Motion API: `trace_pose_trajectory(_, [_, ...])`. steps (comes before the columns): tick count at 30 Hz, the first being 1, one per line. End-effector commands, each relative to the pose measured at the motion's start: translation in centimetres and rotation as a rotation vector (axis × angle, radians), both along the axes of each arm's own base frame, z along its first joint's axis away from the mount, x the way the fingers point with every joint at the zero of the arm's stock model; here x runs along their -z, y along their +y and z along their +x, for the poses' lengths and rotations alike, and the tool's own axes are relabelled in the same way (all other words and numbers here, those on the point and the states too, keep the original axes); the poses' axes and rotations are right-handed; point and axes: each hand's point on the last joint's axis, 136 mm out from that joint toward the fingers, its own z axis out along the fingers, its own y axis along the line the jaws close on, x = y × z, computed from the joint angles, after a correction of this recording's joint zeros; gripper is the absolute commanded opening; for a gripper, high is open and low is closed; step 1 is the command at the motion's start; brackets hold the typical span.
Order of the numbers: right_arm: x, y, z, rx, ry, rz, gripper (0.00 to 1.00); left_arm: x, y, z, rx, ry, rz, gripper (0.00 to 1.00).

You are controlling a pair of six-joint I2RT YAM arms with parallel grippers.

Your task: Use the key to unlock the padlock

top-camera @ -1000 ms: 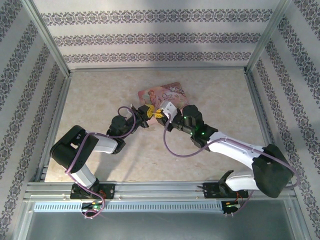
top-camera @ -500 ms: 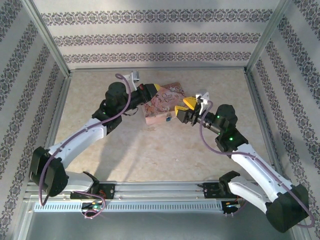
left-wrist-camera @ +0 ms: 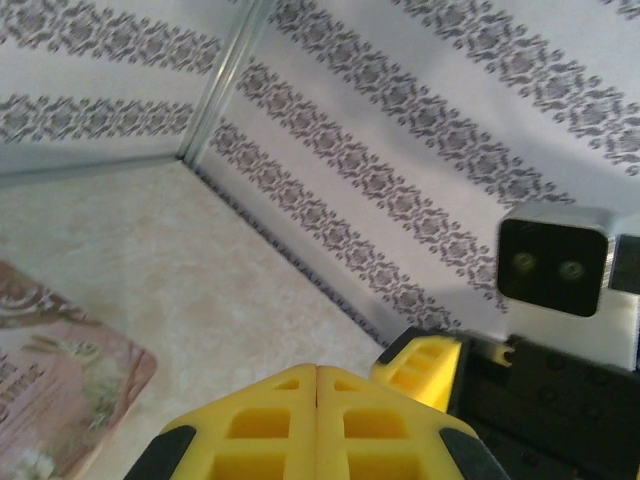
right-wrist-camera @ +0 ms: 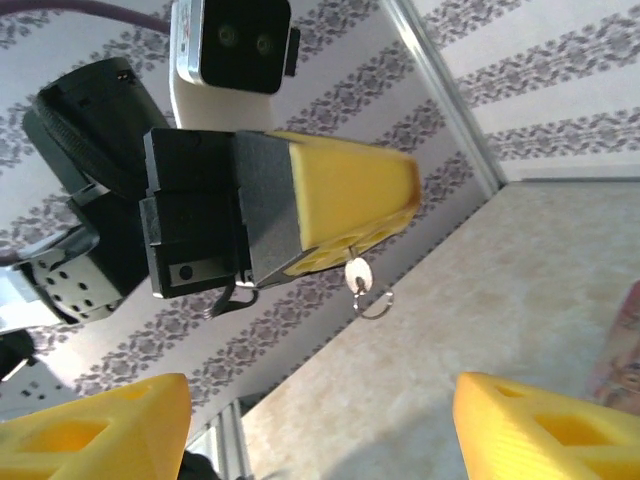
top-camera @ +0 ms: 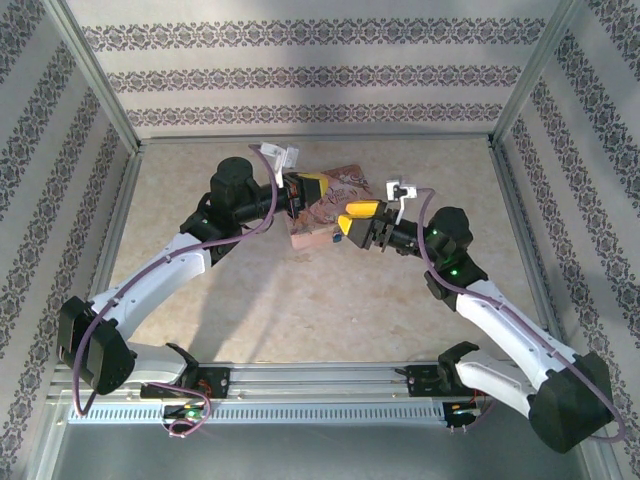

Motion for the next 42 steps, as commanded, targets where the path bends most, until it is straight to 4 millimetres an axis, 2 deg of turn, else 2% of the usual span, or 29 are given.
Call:
trace_pose_trajectory(1, [-2.5,0.6,-1.0,-0.072,-0.049,0.085,0.67,-3.1,-1.1,-1.5,0.079,-0.109,-0.059,0.00])
trace_pose_trajectory(9, [-2.9,1.8,-1.0,-0.129,-0.053,0.113,0.64,-3.4,-1.3,-2.5,0.100,-0.114,-0.074,0.00])
trace_pose_trajectory(19, [-3.0,3.1,0.0,-0.141,-0.038,0.122,0.53,-3.6,-1.2,-2.9,0.108,-0.123,-0.087,0.00])
trace_pose_trajectory(42, [-2.4,3.7,1.6,-0.117,-0.001,0.126,0.23,-3.0,-1.3,-2.9,0.116,-0.116,-0.080,0.00])
